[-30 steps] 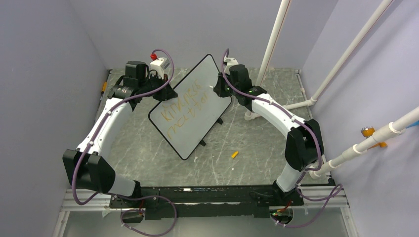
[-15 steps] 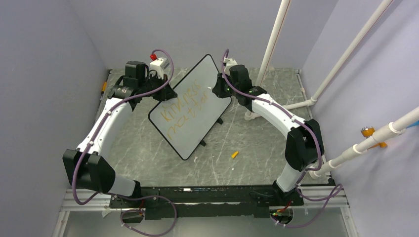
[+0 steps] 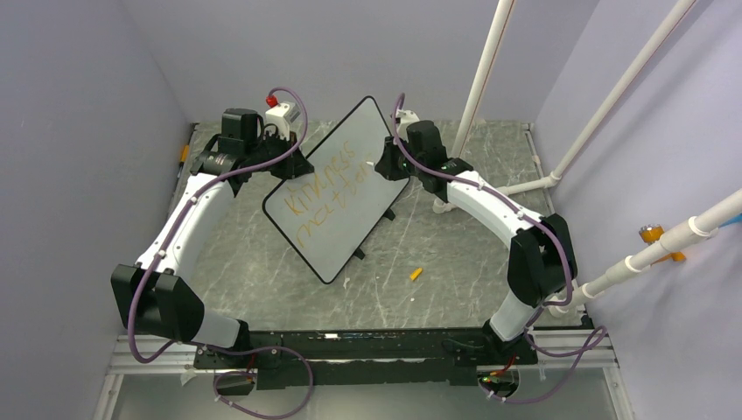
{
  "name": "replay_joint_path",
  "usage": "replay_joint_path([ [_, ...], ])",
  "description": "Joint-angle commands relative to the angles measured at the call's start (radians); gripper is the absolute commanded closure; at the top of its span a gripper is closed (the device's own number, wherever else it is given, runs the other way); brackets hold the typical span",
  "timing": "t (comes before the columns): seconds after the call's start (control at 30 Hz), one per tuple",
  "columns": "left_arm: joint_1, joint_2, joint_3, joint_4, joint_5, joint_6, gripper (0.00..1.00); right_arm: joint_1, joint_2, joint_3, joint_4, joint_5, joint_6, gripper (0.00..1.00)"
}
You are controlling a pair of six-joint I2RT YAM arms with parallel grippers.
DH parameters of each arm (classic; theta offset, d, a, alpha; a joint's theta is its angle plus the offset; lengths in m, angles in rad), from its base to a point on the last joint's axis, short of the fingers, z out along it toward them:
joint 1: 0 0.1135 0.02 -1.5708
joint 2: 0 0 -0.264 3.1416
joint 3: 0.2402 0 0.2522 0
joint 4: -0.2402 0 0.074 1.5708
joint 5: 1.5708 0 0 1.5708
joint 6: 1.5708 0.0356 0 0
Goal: Write a sentence on the whiteboard
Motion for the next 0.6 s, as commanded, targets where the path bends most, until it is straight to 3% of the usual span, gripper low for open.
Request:
replay_joint_path([
  [0.0,-0.007,0.016,-0.038,-0.103,-0.151,0.143,1.00,0.017,-0.015,-0.003,0.019,0.004,0.007,1.00],
  [0.3,-0.007,0.012,-0.039,-0.103,-0.152,0.143,1.00,0.015,0.030,0.053,-0.032,0.140,0.006,1.00],
  [0.57,-0.007,0.012,-0.038,-0.103,-0.152,0.144,1.00,0.013,0.051,0.095,-0.051,0.155,0.006,1.00],
])
